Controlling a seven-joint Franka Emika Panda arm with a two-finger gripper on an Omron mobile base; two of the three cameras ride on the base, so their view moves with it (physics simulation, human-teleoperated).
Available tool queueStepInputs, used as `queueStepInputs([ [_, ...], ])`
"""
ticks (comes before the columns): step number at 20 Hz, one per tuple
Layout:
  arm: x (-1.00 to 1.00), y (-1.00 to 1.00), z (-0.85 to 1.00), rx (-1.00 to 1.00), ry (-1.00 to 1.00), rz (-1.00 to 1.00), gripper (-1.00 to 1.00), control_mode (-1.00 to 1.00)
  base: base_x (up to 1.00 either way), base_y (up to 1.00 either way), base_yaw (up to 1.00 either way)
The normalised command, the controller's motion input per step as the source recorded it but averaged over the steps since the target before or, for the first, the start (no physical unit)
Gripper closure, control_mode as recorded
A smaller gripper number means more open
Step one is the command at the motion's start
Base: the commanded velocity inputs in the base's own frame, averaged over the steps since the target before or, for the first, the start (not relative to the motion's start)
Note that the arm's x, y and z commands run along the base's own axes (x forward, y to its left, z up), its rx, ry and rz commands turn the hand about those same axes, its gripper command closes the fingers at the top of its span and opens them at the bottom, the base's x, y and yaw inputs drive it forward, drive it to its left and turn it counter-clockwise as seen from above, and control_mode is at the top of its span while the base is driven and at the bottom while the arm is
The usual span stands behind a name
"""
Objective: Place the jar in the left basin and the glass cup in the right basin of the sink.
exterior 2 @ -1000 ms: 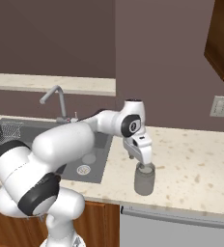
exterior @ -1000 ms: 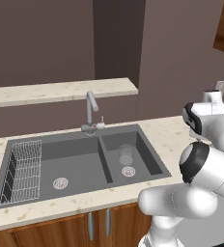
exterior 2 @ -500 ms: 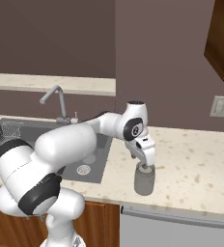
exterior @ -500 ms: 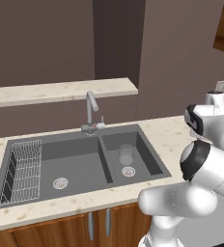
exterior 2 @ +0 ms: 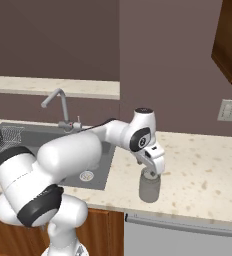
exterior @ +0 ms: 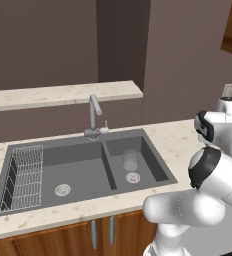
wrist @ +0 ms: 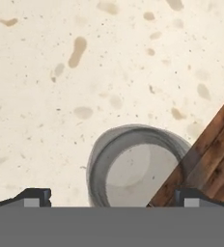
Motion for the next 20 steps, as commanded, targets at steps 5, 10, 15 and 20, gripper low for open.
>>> queueStepInputs([
  [5, 0.05, 0.0, -0.05, 0.02, -0.05, 0.07, -1.0, -1.0, 0.0, 0.0, 0.0],
  [10, 0.06, 0.0, 0.0, 0.01, -0.03, 0.06, -1.0, -1.0, 0.0, 0.0, 0.0],
  [15, 0.14, 0.0, 0.0, 0.0, 0.0, 0.05, -1.0, -1.0, 0.0, 0.0, 0.0],
  [20, 0.19, 0.0, 0.0, 0.0, 0.0, 0.04, -1.0, -1.0, 0.0, 0.0, 0.0],
])
